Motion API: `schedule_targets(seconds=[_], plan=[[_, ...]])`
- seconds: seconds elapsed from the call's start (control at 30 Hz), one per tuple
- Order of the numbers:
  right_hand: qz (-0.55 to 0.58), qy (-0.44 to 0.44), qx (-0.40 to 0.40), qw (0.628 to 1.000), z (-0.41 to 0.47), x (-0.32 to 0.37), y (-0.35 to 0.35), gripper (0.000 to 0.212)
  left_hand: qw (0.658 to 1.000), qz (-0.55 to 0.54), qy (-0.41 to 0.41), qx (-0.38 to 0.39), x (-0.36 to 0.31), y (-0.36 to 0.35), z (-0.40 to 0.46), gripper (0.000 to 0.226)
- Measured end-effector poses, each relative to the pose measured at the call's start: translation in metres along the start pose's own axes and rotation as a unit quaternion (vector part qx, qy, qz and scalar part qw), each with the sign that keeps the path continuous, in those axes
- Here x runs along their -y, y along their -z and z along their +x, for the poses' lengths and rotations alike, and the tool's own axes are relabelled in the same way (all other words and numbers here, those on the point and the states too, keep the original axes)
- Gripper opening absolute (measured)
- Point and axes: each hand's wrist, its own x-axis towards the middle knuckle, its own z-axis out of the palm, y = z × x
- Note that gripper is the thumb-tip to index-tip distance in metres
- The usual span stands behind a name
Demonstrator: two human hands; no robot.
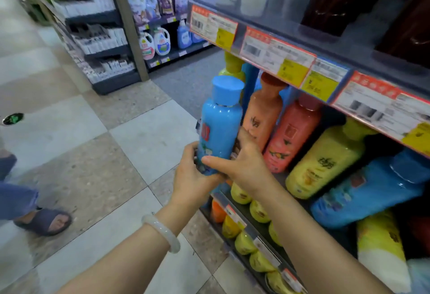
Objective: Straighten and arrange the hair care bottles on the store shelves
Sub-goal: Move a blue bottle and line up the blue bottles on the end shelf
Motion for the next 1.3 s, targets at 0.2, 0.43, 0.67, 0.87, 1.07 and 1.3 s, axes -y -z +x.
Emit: schedule_targets(seconds=[0.2,0.43,0.67,0.87,1.07,1.3], plan=[[0.017,-0.027,-0.026,0.999,0.044,-0.007,-0.042,0.064,1.000,0.013,-0.022,0.016,0.017,0.037,0.056,0.062],[-0.027,-0.084,-0.142,0.986,0.065,-0.012,-0.072,0.066,0.997,0.026,-0.036,0.066,0.014,0.075,0.129,0.062],[-0.095,-0.072,-0.382,0.917,0.071,-0.019,-0.081,0.061,0.985,0.039,-0.061,0.159,0.008,0.072,0.180,0.059],[-0.137,-0.077,-0.405,0.901,0.096,-0.013,-0.067,0.084,0.975,0.031,-0.060,0.211,0.002,0.055,0.210,0.058],[-0.146,-0.092,-0.440,0.881,0.121,-0.024,-0.063,0.092,0.958,0.026,-0.071,0.276,0.001,0.045,0.240,0.061],[-0.157,-0.116,-0.499,0.844,0.133,-0.030,-0.067,0.061,0.925,0.027,-0.053,0.376,0.004,0.027,0.268,0.056]])
